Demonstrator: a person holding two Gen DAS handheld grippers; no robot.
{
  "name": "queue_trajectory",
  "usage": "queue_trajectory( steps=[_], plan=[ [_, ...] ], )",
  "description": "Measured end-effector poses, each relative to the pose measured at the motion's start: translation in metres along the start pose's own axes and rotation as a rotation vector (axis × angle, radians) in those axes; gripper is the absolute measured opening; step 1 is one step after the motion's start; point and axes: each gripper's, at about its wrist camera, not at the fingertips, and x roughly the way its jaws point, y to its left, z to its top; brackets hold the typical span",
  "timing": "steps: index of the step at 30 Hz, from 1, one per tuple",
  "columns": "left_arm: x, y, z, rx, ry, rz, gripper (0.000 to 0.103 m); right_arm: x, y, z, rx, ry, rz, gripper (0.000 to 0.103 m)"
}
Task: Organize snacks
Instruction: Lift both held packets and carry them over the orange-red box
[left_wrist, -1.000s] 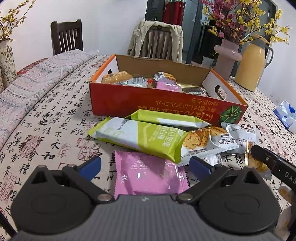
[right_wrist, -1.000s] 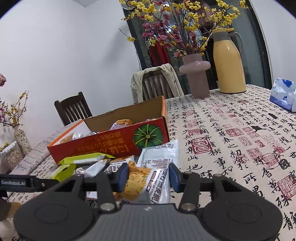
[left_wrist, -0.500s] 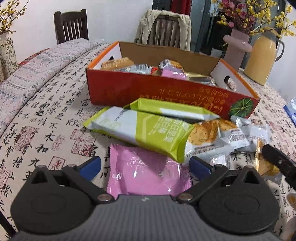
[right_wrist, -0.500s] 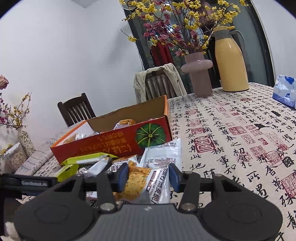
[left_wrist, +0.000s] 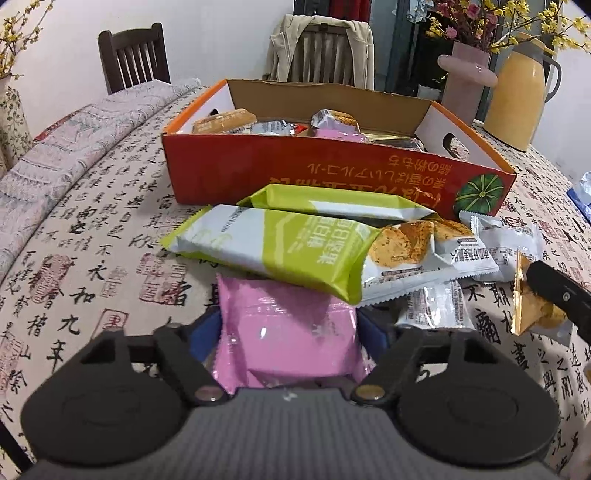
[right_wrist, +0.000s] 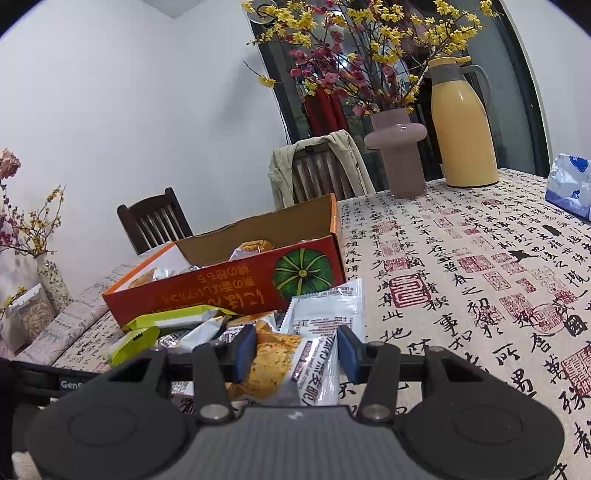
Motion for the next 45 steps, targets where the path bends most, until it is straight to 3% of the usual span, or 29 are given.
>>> queue_trajectory(
  steps=[12,25,45],
  plan=[
    [-0.019,0.013,-0.010,-0.006,-0.014,-0.028,0.072,-0.002,0.002,-0.001,-0.018,-0.009,-0.008,0.047],
    [-0.065,0.019,-0.018,0.025,-0.113,-0.109,0.072,-0.026,0.013,-0.002,-0.036,-0.020,-0.032,0.047],
    [-0.094,0.016,0.024,0.050,-0.269,-0.127,0.072,-0.033,0.048,0.037,-0.128,-0.117,-0.018,0.047]
  ],
)
